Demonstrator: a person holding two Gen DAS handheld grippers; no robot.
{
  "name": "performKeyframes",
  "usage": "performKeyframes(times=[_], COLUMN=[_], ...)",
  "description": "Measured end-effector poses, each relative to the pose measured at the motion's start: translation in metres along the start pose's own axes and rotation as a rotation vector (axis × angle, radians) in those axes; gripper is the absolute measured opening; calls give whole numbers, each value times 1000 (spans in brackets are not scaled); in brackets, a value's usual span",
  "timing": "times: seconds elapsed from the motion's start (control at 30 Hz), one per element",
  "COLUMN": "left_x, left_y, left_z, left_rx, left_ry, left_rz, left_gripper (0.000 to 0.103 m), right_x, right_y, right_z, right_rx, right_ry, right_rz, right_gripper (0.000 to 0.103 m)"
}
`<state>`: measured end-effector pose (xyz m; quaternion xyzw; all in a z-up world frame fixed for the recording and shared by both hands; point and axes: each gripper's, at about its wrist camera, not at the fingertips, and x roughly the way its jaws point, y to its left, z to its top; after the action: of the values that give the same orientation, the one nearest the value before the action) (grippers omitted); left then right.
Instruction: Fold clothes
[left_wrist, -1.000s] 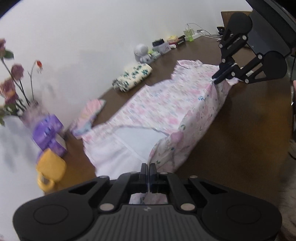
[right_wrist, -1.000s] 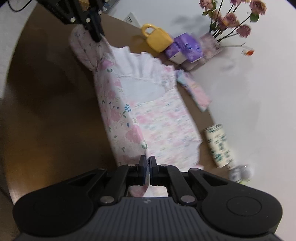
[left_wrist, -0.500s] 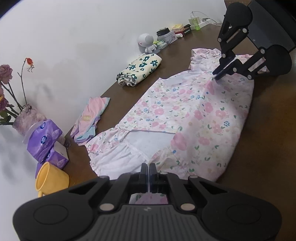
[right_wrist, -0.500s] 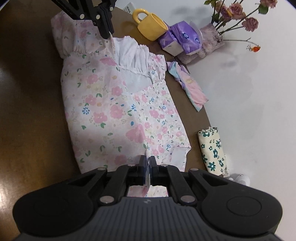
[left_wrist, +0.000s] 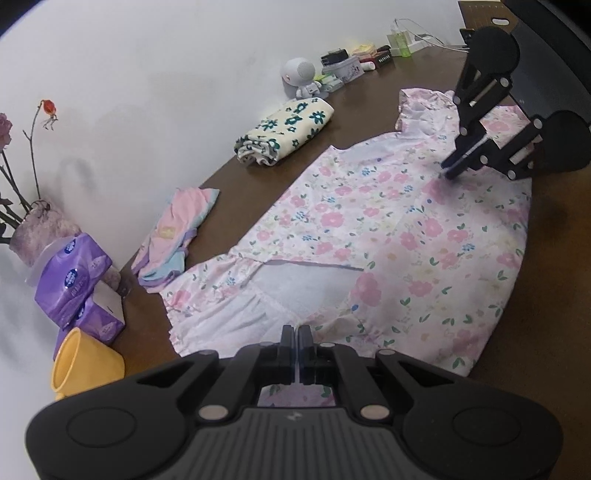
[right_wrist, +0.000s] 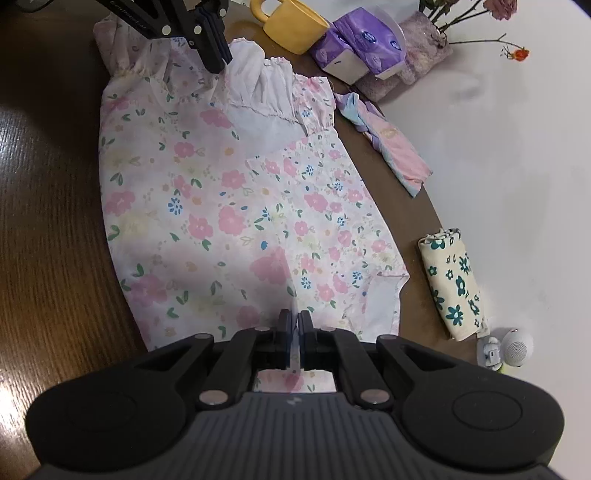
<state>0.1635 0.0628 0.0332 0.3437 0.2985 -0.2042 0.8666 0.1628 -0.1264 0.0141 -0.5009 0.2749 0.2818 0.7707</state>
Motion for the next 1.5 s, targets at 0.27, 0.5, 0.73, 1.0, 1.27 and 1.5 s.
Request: performKeyframes(times=[0.27, 0.5, 0.73, 1.0, 1.27, 1.5], left_x=[7, 22, 28, 18, -20, -37], left_y=[4, 2, 1, 7, 16, -22], left_z=[5, 2, -2, -6, -12, 0], left_rx=[-1, -10, -32, -90, -232, -219], left_ry=[-34, -22, 3, 3, -68, -152], left_rz=[33, 18, -6, -15, 16, -133], left_gripper=[1, 2, 8, 24, 42, 52], right_x=[1, 5, 7, 4, -21, -40], right_y=[-3, -5, -5, -11, -34, -23], right_z=[-4, -8, -11, -15, -27, -16], right_rx=[57, 100, 127, 183, 383, 545], right_ry=[-5, -4, -10, -18, -83, -207], right_rz=[-17, -16, -10, -2, -10, 162], right_gripper=[3, 3, 4, 9, 50, 58])
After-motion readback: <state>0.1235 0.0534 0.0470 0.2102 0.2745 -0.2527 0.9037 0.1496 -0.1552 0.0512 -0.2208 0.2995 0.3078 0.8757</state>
